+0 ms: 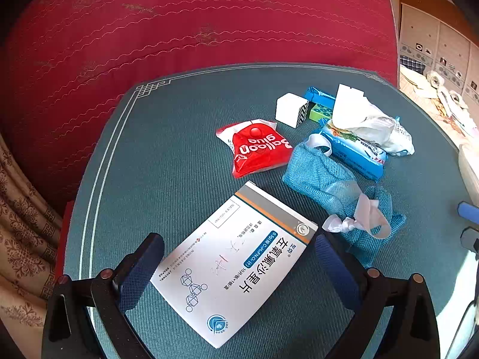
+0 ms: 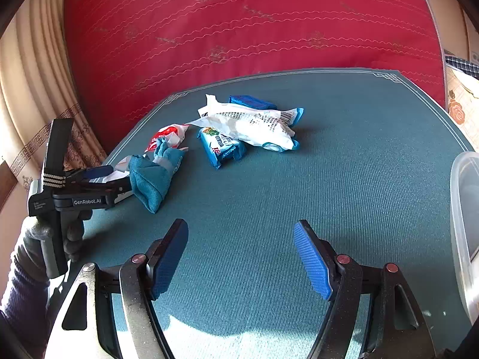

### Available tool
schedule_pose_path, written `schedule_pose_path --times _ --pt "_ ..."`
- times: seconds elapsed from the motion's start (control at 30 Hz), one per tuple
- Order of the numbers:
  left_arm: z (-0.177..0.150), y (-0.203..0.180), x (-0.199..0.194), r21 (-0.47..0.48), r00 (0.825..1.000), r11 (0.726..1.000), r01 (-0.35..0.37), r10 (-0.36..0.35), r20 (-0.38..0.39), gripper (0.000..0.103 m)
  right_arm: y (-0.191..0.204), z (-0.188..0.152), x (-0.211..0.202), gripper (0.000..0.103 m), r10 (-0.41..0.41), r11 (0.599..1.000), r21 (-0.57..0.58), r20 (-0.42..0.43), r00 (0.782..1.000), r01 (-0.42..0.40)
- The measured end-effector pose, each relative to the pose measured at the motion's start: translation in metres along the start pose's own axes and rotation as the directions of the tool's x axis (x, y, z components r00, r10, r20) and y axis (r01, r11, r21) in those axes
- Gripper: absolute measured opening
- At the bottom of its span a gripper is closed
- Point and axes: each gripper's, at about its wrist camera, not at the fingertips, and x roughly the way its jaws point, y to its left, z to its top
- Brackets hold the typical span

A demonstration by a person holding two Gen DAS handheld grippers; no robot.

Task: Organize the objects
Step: 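Grasp the white medicine box with the left gripper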

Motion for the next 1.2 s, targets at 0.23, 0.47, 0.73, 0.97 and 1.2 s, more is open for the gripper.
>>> schedule_pose_path --times 0.23,0.47,0.73,0.97,1.2 --pt "0.001 -0.006 0.008 0.026 0.997 0.997 -0.068 0.069 -0.028 0.102 0.007 0.000 0.005 0.074 0.009 1.000 -0.021 -0.009 1.000 -0.009" --pt "-0.001 -0.009 0.001 -0.024 0.998 0.998 -0.066 0.066 -0.023 0.077 0.019 0.008 0.016 0.074 0.048 0.998 -0.031 -0.030 0.998 -0.049" --pt "-0.008 -0.019 -0.007 -0.064 0.997 0.995 -0.081 0.080 -0.012 0.068 0.034 0.026 0.032 0.074 0.099 0.994 -0.037 -0.028 0.995 -0.100" --pt "-0.013 -0.006 -0.014 -0.128 0.990 0.982 -0.137 0.138 -0.005 0.068 0.049 0.056 0.059 0.074 0.177 0.984 0.000 -0.051 0.983 -0.178" --pt "-0.020 0.010 -0.018 -0.185 0.988 0.971 -0.149 0.153 0.007 0.068 0.066 0.075 0.099 0.074 0.244 0.969 0.047 -0.105 0.964 -0.241"
